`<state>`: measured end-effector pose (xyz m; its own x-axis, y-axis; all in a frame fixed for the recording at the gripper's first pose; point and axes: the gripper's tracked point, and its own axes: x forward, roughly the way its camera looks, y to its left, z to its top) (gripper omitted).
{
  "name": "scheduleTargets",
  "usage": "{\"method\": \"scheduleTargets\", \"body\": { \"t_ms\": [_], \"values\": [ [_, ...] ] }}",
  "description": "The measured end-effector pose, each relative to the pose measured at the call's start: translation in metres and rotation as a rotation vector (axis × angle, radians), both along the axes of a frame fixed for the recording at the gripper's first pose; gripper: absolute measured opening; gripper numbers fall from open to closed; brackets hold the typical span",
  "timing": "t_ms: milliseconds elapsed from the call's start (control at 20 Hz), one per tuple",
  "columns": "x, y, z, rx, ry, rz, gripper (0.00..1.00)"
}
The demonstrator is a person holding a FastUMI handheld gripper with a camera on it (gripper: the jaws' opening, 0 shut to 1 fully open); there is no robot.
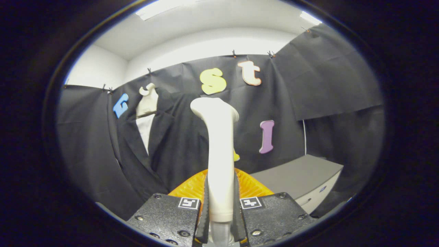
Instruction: Iron the clothes twice with a garment steamer, once on the left side and once on the right side.
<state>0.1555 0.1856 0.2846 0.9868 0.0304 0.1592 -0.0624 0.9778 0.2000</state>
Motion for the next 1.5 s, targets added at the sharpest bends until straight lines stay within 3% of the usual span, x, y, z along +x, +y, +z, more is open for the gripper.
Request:
{"method": "scheduleTargets", "body": {
  "t_ms": [400, 750, 1050, 1500],
  "values": [
    [0.043, 0.043, 0.048, -0.059, -0.151, -0.010, 0.30],
    [0.055, 0.072, 0.083, -0.170, -0.298, -0.041, 0.30],
    [0.084, 0.084, 0.056, -0.207, -0.205, -0.070, 0.30],
    [0.070, 0.091, 0.014, -0.265, -0.174, -0.046, 0.30]
  ]
}}
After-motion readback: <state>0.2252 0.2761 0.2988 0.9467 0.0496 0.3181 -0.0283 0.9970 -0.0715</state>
